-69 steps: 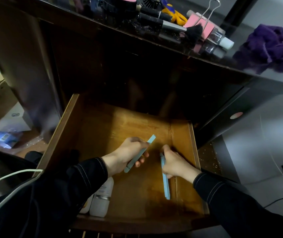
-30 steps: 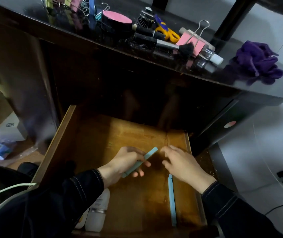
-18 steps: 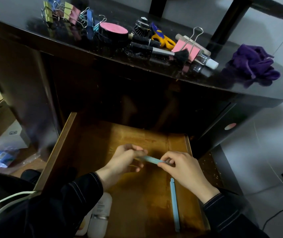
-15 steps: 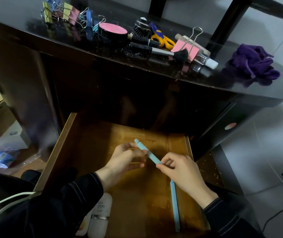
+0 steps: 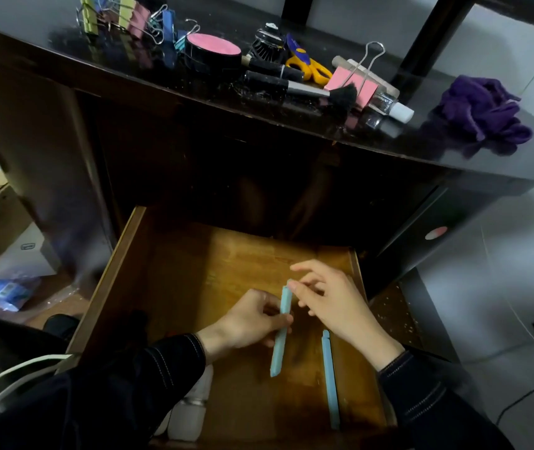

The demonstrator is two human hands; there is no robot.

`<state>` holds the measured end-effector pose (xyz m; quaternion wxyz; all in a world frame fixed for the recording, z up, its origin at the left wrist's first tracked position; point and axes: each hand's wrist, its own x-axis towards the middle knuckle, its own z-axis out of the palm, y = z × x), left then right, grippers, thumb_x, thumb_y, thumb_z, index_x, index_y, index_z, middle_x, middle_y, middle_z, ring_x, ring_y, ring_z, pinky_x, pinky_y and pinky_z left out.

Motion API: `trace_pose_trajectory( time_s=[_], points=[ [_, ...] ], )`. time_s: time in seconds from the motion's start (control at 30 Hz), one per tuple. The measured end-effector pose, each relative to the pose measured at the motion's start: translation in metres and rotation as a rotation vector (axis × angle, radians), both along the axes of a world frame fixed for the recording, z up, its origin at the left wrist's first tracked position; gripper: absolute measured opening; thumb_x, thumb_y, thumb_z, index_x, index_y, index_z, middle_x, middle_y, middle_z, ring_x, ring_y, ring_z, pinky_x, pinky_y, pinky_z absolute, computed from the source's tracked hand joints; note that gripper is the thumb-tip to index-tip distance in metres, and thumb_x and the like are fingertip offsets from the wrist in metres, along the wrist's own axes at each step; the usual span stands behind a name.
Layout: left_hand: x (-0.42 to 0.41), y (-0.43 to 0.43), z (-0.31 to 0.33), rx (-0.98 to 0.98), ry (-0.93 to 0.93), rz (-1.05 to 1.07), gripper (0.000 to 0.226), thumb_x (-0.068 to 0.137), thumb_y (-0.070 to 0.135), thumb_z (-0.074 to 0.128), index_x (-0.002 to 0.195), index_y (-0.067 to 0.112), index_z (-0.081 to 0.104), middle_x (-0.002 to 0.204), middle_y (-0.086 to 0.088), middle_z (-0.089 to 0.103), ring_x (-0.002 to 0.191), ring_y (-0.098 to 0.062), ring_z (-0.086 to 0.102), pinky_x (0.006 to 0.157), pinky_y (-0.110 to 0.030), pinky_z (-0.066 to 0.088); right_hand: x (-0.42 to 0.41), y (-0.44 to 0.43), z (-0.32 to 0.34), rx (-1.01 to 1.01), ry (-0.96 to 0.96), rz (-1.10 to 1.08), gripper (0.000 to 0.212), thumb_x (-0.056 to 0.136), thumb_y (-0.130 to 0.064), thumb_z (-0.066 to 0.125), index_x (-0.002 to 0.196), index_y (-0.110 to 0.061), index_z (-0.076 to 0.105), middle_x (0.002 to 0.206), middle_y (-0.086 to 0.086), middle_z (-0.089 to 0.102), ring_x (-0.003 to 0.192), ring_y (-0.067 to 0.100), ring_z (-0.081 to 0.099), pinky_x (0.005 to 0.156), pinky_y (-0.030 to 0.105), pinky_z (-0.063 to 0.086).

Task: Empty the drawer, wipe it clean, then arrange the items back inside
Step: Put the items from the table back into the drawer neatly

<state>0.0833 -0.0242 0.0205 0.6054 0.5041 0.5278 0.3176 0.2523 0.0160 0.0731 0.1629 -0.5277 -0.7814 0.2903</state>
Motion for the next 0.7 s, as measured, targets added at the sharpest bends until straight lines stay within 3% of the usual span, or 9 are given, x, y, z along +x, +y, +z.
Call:
trace_pose_trajectory(
  time_s=[0.1, 0.2, 0.3, 0.4, 0.47, 0.57, 0.7],
  points=[
    [0.001, 0.0, -0.001, 0.005, 0.044, -0.061, 0.016, 0.095, 0.015, 0.067, 0.1, 0.0, 0.069, 0.096, -0.017, 0.072, 0.076, -0.016, 0.068, 0.067, -0.026, 0.06, -0.006, 0.002, -0.004, -0.007, -0.08, 0.053, 0.016, 0.095, -0.031, 0.067, 0.111, -0.034, 0.065, 0.091, -0.015, 0.068, 0.083, 0.001, 0.067, 0.072, 0.022, 0.059],
    [0.001, -0.001, -0.002, 0.001, 0.047, -0.094, 0.02, 0.094, 0.017, 0.069, 0.104, 0.0, 0.068, 0.097, -0.014, 0.069, 0.077, -0.015, 0.069, 0.068, -0.027, 0.061, -0.004, 0.01, -0.005, -0.104, -0.021, 0.016, 0.009, 0.093, -0.02, 0.071, 0.099, -0.026, 0.068, 0.084, -0.006, 0.07, 0.075, 0.004, 0.07, 0.065, 0.02, 0.059],
    [0.001, -0.001, -0.004, 0.005, 0.179, -0.173, 0.031, 0.091, 0.027, 0.072, 0.113, 0.005, 0.066, 0.103, -0.011, 0.069, 0.083, -0.019, 0.069, 0.066, -0.028, 0.058, 0.003, 0.025, -0.004, -0.215, -0.091, -0.06, 0.005, 0.092, -0.016, 0.07, 0.091, -0.021, 0.069, 0.08, 0.0, 0.072, 0.069, 0.007, 0.072, 0.061, 0.021, 0.059],
    [0.0, -0.001, -0.008, 0.11, 0.483, -0.297, 0.032, 0.091, 0.033, 0.07, 0.117, 0.013, 0.067, 0.107, -0.006, 0.07, 0.085, -0.017, 0.065, 0.069, -0.028, 0.053, 0.006, 0.038, -0.01, -0.27, -0.221, -0.098, 0.007, 0.091, -0.012, 0.069, 0.086, -0.017, 0.069, 0.078, 0.006, 0.073, 0.066, 0.012, 0.073, 0.058, 0.021, 0.059],
    [-0.002, -0.004, -0.012, 0.21, 0.692, -0.382, 0.031, 0.093, 0.033, 0.065, 0.119, 0.017, 0.065, 0.113, -0.002, 0.067, 0.099, -0.018, 0.063, 0.084, -0.032, 0.053, 0.003, 0.044, -0.016, -0.275, -0.32, -0.109, 0.006, 0.09, -0.011, 0.069, 0.085, -0.014, 0.069, 0.076, 0.009, 0.073, 0.068, 0.018, 0.074, 0.06, 0.025, 0.061],
    [-0.005, -0.008, -0.018, 0.308, 0.844, -0.47, 0.024, 0.093, 0.03, 0.06, 0.113, 0.018, 0.064, 0.119, -0.005, 0.058, 0.11, -0.026, 0.056, 0.103, -0.038, 0.043, -0.004, 0.048, -0.025, -0.261, -0.528, -0.069, 0.005, 0.089, -0.011, 0.065, 0.088, -0.01, 0.07, 0.079, 0.013, 0.075, 0.071, 0.026, 0.075, 0.067, 0.039, 0.064],
    [-0.005, -0.01, -0.02, 0.312, 0.988, -0.564, 0.026, 0.094, 0.029, 0.055, 0.115, 0.017, 0.064, 0.128, -0.006, 0.045, 0.115, -0.03, 0.042, 0.098, -0.045, 0.046, -0.009, 0.05, -0.033, -0.158, -0.87, 0.081, 0.011, 0.089, -0.008, 0.056, 0.095, -0.014, 0.064, 0.083, 0.004, 0.07, 0.075, 0.024, 0.069, 0.068, 0.036, 0.058]
  ],
)
